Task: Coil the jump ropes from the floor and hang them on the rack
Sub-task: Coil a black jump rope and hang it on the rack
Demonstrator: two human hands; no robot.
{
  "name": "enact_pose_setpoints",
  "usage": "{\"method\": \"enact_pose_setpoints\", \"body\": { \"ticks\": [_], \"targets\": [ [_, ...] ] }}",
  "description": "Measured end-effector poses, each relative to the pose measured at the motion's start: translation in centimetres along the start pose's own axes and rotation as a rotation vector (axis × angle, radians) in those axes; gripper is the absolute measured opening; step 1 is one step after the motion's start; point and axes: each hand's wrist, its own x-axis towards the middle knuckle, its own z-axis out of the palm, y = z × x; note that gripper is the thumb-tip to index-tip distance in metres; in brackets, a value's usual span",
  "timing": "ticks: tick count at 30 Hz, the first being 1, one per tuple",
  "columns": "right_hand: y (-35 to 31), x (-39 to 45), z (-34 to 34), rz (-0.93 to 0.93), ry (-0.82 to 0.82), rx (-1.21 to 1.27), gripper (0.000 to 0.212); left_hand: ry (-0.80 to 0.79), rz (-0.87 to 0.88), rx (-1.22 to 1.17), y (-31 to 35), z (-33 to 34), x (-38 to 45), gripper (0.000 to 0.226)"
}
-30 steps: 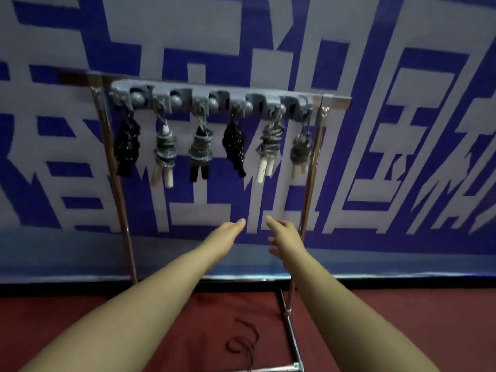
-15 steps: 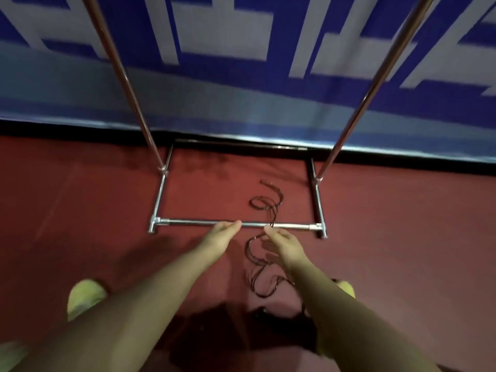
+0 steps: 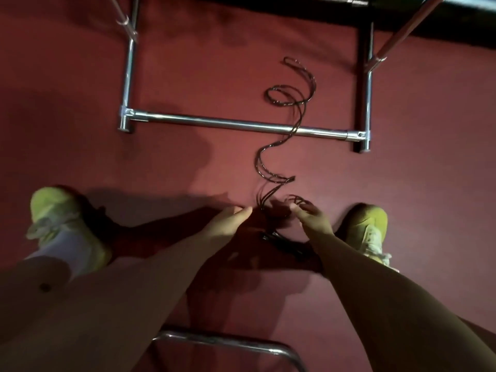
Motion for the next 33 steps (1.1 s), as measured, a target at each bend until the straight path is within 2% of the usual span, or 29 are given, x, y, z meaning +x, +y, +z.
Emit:
{"method": "enact_pose_setpoints", "body": {
  "ticks": [1, 3, 6, 7, 10, 13, 15, 19, 22, 27, 30, 33],
  "targets": [
    [-0.1, 0.6, 0.8, -0.019, -0.022, -0.009, 0.017, -0.007, -0.029, -0.013, -0.7, 0.2, 0.3, 0.035],
    [-1.3, 1.4, 2.4, -0.045, -0.035, 0.035, 0.024, 0.018, -0.082, -0.081, -1.9, 0.2, 0.9, 0.028],
    [-2.4, 3.8, 4.7, -0.017, -0.006, 0.079, 0.060, 0.026, -0.125, -0.162, -2.4, 0.2, 1.4, 0.024],
    [-3.4, 4.0, 5.2, 0.011, -0.001, 0.095, 0.063, 0.006, -0.128, -0.206, -2.1, 0.1, 1.3, 0.022],
    [-6.0, 4.0, 6.2, 0.124, -0.026, 0.180, 0.041, 0.020, -0.090, -0.305, -0.9, 0.1, 0.4, 0.009],
    [-7.2, 4.6, 7.0, 0.111, -0.057, 0.249, 0.028, -0.005, -0.016, -0.348, 0.8, -0.2, -1.4, 0.019],
    [-7.9, 4.2, 7.3, 0.085, -0.086, 0.315, 0.010, 0.068, -0.006, -0.342, 0.3, -1.0, -0.8, 0.022],
    [-9.4, 2.0, 7.0, 0.032, -0.154, 0.524, 0.019, 0.274, 0.081, -0.283, 0.2, -2.8, -0.1, 0.012],
    [-11.5, -1.5, 5.6, -0.047, -0.309, 0.652, 0.018, 0.326, 0.155, -0.247, 2.1, -4.4, -0.8, 0.034],
    [-16.8, -9.1, 2.6, -0.188, -0.442, 0.724, 0.016, 0.194, 0.316, -0.240, 7.3, -5.0, -5.9, 0.037],
    [-20.6, -13.8, 0.6, -0.299, -0.510, 0.764, 0.022, 0.072, 0.361, -0.197, 9.6, -4.8, -9.5, 0.049],
    [-23.2, -18.2, -1.3, -0.422, -0.535, 0.746, 0.023, -0.018, 0.415, -0.149, 11.7, -4.8, -13.9, 0.011]
  ]
}}
